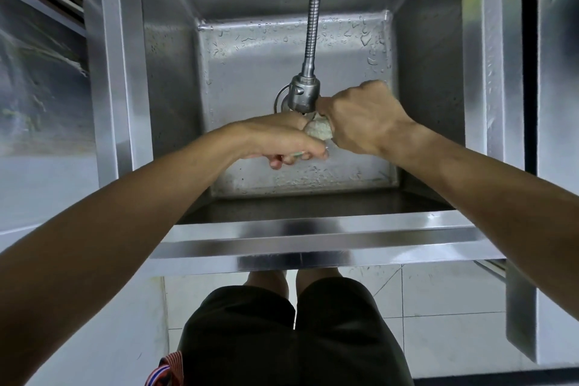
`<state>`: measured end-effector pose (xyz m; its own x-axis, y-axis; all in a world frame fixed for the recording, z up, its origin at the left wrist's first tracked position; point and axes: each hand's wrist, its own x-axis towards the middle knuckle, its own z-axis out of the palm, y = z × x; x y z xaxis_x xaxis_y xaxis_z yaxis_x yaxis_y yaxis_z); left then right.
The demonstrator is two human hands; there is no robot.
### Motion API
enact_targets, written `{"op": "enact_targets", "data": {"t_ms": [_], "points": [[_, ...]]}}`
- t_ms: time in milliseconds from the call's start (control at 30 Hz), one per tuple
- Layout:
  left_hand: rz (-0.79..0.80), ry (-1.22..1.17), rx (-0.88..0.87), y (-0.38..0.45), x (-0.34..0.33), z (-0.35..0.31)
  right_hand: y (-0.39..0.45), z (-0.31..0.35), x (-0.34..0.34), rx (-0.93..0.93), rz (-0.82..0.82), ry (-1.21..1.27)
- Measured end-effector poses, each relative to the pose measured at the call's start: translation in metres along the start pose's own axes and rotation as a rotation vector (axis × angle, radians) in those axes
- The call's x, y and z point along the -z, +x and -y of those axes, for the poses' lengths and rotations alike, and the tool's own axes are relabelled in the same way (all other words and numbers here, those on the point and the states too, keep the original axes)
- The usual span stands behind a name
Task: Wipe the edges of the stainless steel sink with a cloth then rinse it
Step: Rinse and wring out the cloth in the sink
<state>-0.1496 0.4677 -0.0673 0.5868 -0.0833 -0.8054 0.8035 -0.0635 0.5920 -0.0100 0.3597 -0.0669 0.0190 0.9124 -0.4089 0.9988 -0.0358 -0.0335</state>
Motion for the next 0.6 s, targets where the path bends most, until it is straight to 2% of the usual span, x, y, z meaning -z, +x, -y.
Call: {"op": "enact_targets", "data": {"t_ms": [67,167,200,400,467,600], "points": [[-0.079,0.187,-0.023,-0.006,0.009,-0.004,-0.008,-0.005,0.015,-0.047,0.206,0.249],[-0.335,0.75,-0.144,-0.011,0.018,-0.011,-0.01,-0.022,0.035,-0.103,0.539,0.661],[-0.403,0.841,-0.196,-0.012,0.018,-0.012,-0.007,-0.029,0.037,-0.101,0.605,0.748],[-0.686,1.051,-0.47,-0.013,0.005,-0.002,0.01,-0.025,0.017,-0.109,0.881,1.336],[-0.727,1.141,-0.467,-0.015,0.003,0.001,0.01,-0.011,0.014,-0.141,0.857,1.352],[-0.718,1.172,-0.165,-0.012,0.001,-0.003,0.012,0.008,0.018,-0.259,0.46,0.844]]}}
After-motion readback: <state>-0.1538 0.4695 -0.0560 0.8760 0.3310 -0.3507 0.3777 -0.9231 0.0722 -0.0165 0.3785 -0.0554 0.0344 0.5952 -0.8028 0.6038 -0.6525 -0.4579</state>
